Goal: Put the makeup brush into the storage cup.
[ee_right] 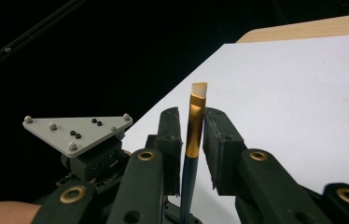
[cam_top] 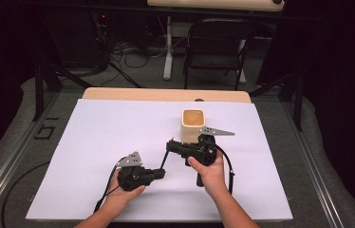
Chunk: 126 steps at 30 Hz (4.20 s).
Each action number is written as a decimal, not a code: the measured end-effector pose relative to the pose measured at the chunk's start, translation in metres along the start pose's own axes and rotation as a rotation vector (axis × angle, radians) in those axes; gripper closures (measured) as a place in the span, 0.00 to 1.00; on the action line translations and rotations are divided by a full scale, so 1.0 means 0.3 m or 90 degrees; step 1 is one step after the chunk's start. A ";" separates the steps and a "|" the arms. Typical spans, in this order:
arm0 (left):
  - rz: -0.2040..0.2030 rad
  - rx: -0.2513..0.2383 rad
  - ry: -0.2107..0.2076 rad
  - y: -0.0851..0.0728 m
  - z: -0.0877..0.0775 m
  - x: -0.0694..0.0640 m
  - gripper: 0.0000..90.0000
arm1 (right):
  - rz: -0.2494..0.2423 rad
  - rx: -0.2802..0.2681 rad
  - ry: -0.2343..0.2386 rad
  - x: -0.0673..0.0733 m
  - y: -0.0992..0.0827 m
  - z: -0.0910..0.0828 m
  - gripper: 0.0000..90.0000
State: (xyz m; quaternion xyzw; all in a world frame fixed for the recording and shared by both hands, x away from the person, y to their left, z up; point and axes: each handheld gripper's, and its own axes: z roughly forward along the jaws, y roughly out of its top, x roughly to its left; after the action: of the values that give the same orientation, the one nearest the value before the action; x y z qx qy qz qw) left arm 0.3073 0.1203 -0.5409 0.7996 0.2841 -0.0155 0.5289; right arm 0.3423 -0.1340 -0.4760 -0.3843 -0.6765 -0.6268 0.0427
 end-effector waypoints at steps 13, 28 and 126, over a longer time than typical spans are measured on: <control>0.000 -0.004 -0.006 0.000 0.000 0.000 0.95 | 0.008 -0.013 0.004 0.000 -0.002 0.000 0.93; -0.004 0.000 -0.004 -0.002 0.003 0.002 0.95 | 0.007 -0.018 0.005 -0.008 -0.010 0.001 0.93; 0.018 0.031 0.213 -0.004 -0.066 0.103 0.37 | -0.200 -0.068 -0.254 -0.053 0.054 -0.163 0.93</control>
State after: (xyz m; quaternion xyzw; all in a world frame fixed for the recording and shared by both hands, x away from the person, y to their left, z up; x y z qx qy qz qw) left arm 0.3270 0.1512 -0.5432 0.8073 0.3567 0.1182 0.4550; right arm 0.3420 -0.1859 -0.4612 -0.3924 -0.6886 -0.5727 -0.2096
